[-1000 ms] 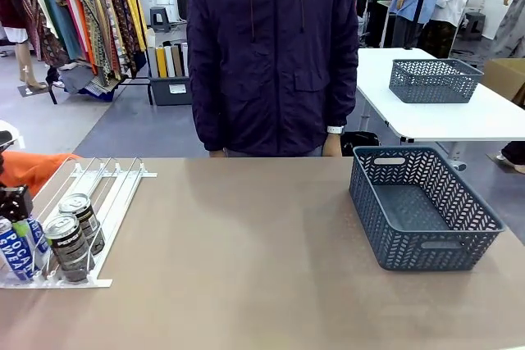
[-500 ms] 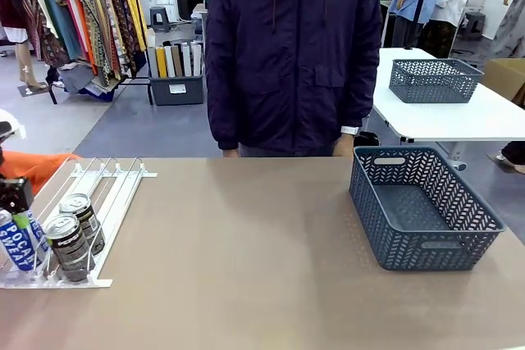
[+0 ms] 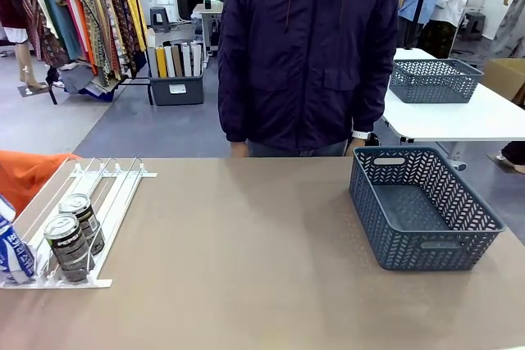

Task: Retrieve and store the cans from the dispenser.
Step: Pick up one can from the Automatic Can Dispenser and place it in the middle of the table.

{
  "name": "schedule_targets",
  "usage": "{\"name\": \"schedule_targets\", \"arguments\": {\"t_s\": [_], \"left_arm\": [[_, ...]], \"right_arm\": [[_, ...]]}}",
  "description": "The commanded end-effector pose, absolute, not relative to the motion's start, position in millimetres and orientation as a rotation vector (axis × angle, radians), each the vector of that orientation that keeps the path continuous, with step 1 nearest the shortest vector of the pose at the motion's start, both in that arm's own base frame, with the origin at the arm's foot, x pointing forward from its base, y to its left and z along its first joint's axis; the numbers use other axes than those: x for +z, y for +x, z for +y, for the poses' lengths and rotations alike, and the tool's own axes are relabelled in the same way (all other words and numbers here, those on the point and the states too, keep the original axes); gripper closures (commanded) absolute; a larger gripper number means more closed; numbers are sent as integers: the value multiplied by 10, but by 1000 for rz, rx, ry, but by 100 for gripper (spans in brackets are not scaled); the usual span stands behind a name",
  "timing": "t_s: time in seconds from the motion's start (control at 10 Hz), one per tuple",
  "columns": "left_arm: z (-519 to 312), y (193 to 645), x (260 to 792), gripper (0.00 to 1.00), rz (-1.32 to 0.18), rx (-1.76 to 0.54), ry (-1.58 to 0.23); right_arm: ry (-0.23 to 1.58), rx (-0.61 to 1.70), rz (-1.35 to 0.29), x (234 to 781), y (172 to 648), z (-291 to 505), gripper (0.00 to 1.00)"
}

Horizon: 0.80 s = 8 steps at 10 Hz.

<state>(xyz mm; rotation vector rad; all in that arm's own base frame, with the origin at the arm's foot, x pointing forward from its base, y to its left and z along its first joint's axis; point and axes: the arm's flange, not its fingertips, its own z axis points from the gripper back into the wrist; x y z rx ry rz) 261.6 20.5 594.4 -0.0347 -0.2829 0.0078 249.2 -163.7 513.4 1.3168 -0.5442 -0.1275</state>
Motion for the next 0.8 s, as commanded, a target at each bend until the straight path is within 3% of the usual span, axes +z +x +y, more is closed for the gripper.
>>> {"name": "schedule_targets", "arguments": {"t_s": [0.0,0.1,0.2,0.6,0.7], "left_arm": [[347,2619,5900,100,-356,12,-136],[456,2539,5850,100,-320,-23,-202],[254,2576,6017,100,-317,16,-65],[277,2567,5956,100,-312,6,-92],[199,2732,5949,100,-314,106,-123]], "right_arm": [[1338,-120,-571,5179,2514,-1629,0],[1338,-120,-571,5179,2514,-1629,0],[1338,-120,-571,5179,2514,-1629,0],[1338,-120,-571,5179,2514,-1629,0],[1338,-120,-571,5179,2514,-1629,0]]}}
